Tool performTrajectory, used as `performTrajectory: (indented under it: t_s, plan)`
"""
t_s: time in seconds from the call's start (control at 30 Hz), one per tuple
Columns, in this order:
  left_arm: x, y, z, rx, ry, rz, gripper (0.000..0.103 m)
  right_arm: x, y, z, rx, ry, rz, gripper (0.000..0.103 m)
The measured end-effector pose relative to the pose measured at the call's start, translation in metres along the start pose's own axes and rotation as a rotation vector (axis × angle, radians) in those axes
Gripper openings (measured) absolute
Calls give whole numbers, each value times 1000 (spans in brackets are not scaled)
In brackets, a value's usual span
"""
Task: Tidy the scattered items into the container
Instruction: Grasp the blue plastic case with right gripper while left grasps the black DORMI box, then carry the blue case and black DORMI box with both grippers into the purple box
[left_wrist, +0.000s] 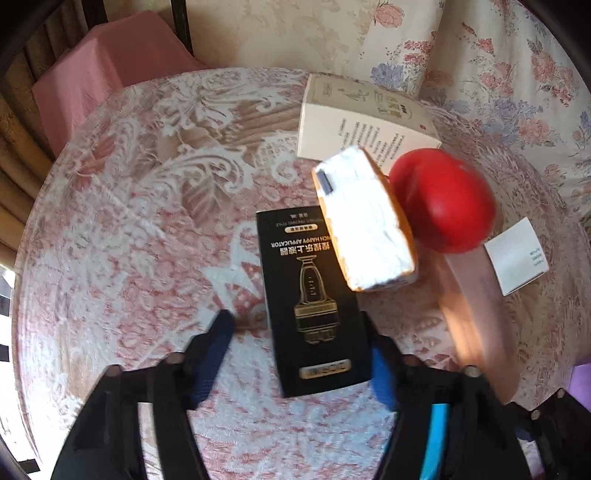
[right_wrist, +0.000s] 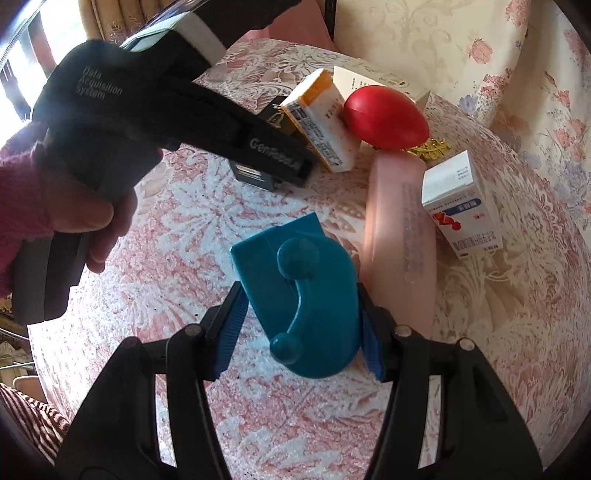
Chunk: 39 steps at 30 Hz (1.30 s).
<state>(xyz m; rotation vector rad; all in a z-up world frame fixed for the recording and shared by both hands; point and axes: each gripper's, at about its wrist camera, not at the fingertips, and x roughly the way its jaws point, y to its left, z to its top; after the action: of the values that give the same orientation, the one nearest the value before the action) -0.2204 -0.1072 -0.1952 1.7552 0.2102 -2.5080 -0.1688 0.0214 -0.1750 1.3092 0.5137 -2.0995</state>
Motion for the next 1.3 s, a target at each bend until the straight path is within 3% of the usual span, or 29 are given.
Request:
performTrajectory:
  t_s: [0.03,0.07,0.3,0.47,0.73,1.13,1.3]
  plan:
    - [-1,2,-1,-2,-6,-5,42,0,-1,0,2,0,-1,60]
    - [-3,5,-2,-6,-9,-18,40,1,-1,0,4,1,-1,60]
    - [-10,30,-15,-33,0,-92,40,3,-5,1,21,1,1,60]
    - [-12,41,-23,-15,0,-103,41,8,-6,1,29,14,2,60]
    - [-7,40,-11,-2,9,-80,48,10,-9,3,36,20,-11,60]
    - [-15,48,-28,-20,1,-114,41,10,1,-3,36,32,-45,60]
    - [-25,48,-41,-15,0,-119,40,-1,22,-17,25,41,-43,60]
